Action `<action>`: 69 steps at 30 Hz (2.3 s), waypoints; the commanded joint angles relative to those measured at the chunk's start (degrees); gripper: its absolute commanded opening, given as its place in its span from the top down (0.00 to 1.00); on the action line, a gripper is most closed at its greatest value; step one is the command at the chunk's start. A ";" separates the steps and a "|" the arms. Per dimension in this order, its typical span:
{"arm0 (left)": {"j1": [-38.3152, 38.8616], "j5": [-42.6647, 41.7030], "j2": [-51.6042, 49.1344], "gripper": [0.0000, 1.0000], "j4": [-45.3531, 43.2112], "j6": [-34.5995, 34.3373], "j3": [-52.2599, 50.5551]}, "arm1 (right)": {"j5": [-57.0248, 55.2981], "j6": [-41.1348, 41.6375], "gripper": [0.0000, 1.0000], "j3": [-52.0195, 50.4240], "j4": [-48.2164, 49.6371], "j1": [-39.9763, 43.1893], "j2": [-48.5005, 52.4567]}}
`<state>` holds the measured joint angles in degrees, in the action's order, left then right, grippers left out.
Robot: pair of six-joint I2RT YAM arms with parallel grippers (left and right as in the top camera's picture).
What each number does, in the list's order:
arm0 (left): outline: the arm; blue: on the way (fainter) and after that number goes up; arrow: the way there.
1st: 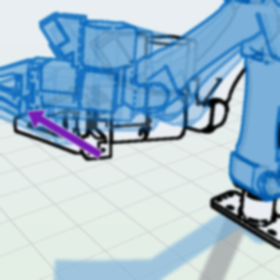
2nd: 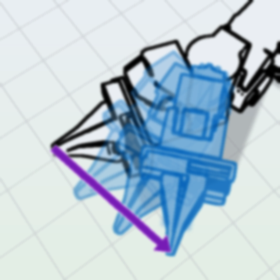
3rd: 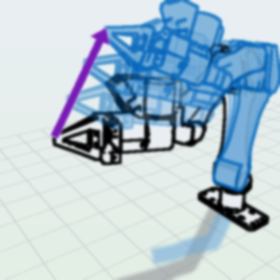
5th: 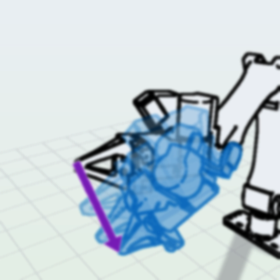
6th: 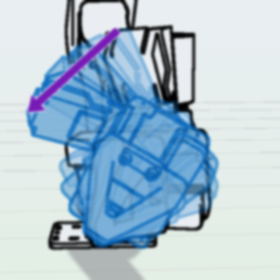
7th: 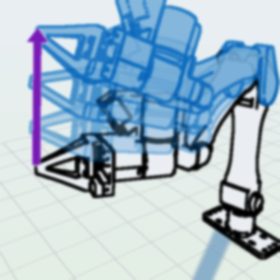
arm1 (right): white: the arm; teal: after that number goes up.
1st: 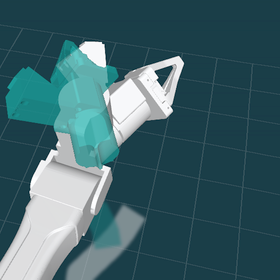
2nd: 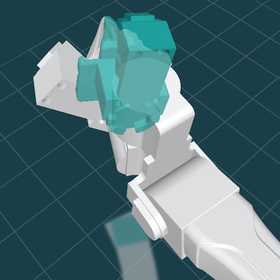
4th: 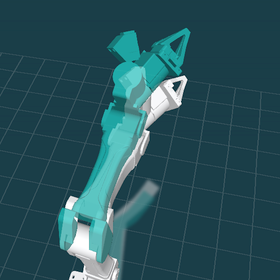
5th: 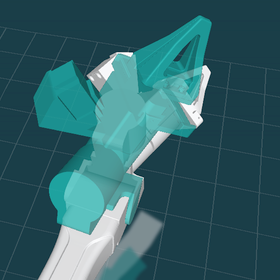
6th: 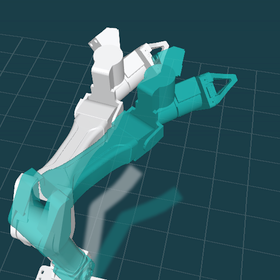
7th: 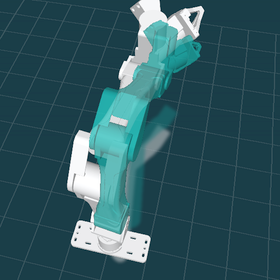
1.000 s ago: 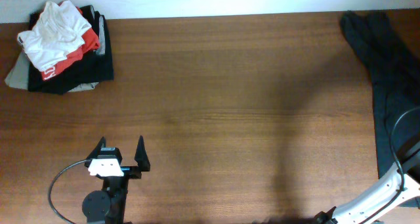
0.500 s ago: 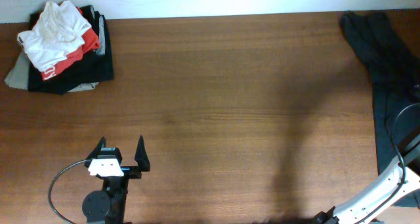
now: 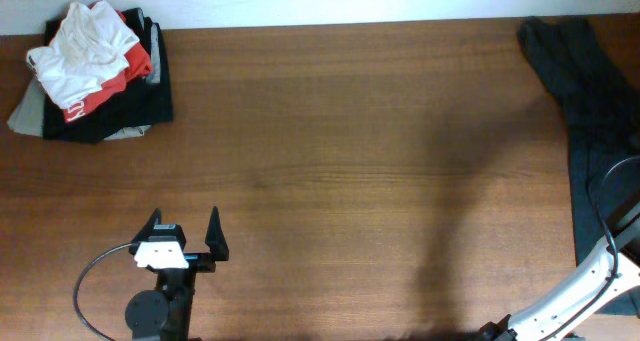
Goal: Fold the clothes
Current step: 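Reach the right gripper to the dark shirt at the right edge and grasp it, then drag the dark shirt with the right gripper to the table center and release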
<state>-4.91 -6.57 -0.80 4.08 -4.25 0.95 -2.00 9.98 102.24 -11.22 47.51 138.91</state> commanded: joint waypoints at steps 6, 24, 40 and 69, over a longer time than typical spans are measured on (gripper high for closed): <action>-0.24 0.42 0.39 0.01 0.04 0.70 -0.42 | 2.45 5.81 0.96 0.94 -5.11 -1.18 -10.95; -0.24 0.42 0.39 0.01 0.04 0.70 -0.42 | 26.23 9.22 0.96 0.85 -17.70 -36.76 -30.18; -0.24 0.42 0.39 0.01 0.04 0.70 -0.42 | 26.23 8.96 0.96 0.85 -21.59 -75.38 -30.18; -0.24 0.42 0.39 0.01 0.02 0.70 -0.42 | 24.17 9.03 0.01 0.85 -35.91 -74.73 -30.25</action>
<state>-4.91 -6.57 -0.80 4.08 -4.25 0.95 22.39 19.25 102.28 -44.31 -32.25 109.71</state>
